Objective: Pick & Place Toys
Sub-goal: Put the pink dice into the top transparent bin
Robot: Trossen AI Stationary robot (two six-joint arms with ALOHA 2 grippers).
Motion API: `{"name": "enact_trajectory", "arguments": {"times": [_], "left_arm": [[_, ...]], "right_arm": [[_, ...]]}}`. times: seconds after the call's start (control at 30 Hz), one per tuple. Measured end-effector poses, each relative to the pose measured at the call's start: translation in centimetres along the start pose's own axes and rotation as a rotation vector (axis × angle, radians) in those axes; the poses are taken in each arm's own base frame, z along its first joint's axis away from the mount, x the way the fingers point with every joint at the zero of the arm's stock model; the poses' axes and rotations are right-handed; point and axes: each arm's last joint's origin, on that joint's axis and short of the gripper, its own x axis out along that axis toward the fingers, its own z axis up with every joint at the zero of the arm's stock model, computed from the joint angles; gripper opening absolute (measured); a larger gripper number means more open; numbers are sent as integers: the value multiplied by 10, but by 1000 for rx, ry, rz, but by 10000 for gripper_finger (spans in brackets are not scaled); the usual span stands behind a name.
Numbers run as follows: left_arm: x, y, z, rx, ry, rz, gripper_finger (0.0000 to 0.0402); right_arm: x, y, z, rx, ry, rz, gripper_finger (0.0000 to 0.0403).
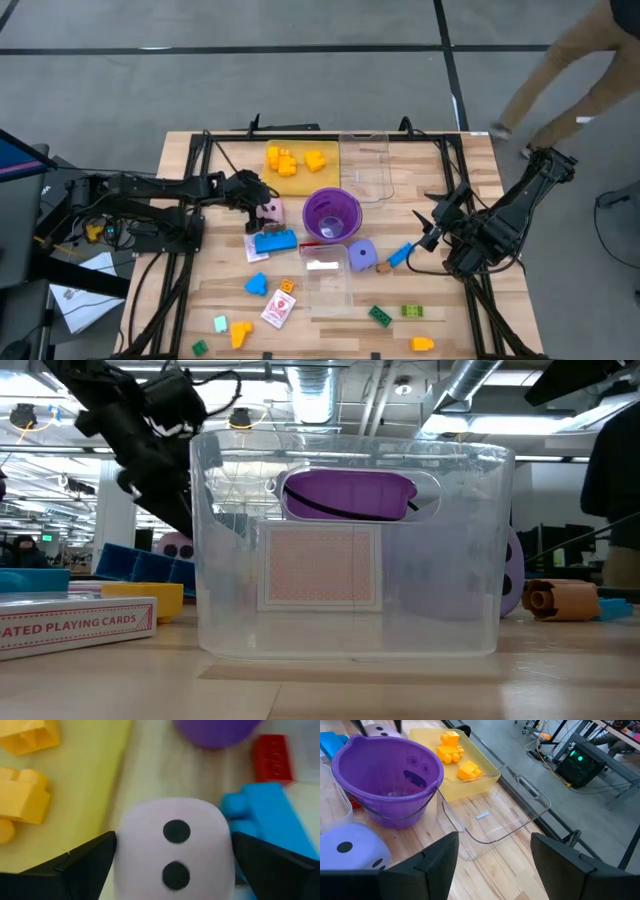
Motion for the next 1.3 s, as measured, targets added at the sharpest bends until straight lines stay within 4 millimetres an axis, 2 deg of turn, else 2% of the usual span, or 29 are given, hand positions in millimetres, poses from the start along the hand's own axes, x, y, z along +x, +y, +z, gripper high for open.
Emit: {"name": "enact_trajectory", "arguments": {"times": [0.13,0.27,0.4,0.6,0.73,0.9,1.13,1.3], "left_arm": [[-12,0,3,-2,-66,13,388],[-12,0,2,-11,-56,20,388],[-4,0,0,-22,-30,18,388],[14,-3,-15,-72,2,-49,394],[17,-3,-18,-76,-19,-53,396],[15,-3,-14,-40,-65,-45,395],[1,-1,-5,-2,-191,3,396],[0,-2,-6,-11,-186,-9,396]], "right_arm": [[0,0,0,0,0,0,242],[0,0,0,0,0,0,242],[0,0,0,0,0,0,242],[0,0,0,2,-1,2,242],[0,0,0,2,-1,2,242],[0,0,0,3,-1,2,242],[0,0,0,3,-1,2,242],[0,0,0,3,-2,2,242]]}}
